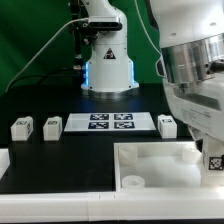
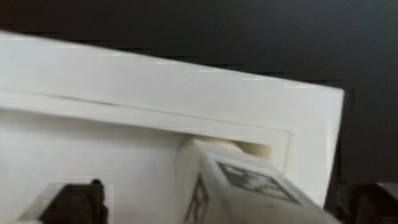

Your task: Assemble one leg

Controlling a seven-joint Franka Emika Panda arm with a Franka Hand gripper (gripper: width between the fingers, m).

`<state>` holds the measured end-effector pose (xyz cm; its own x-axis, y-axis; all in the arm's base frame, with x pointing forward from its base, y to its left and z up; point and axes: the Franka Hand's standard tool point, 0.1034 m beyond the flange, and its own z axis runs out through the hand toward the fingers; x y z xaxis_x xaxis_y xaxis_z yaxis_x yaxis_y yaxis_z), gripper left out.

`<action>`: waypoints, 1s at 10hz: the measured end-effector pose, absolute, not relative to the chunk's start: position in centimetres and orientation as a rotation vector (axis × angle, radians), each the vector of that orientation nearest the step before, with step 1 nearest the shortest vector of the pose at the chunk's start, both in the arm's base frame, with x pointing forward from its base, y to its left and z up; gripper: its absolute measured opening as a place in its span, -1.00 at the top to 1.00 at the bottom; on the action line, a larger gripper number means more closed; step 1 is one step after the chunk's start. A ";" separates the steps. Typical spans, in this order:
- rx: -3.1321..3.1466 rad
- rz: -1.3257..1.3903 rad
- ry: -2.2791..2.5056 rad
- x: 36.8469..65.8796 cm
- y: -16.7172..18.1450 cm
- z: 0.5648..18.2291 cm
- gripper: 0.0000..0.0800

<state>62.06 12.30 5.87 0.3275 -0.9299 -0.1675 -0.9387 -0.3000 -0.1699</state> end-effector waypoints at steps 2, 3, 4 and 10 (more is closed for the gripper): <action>-2.479 0.027 1.509 62.1 12.2 5.8 -0.62; -2.575 0.003 1.342 62.1 12.1 5.8 -0.62; -2.664 0.005 1.189 61.8 12.2 5.7 -0.62; -2.881 -0.007 0.744 62.0 12.2 6.1 -0.06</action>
Offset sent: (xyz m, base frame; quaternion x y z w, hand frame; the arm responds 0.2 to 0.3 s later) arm 0.0000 0.0000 0.0000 0.0000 0.0000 -0.2667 0.9638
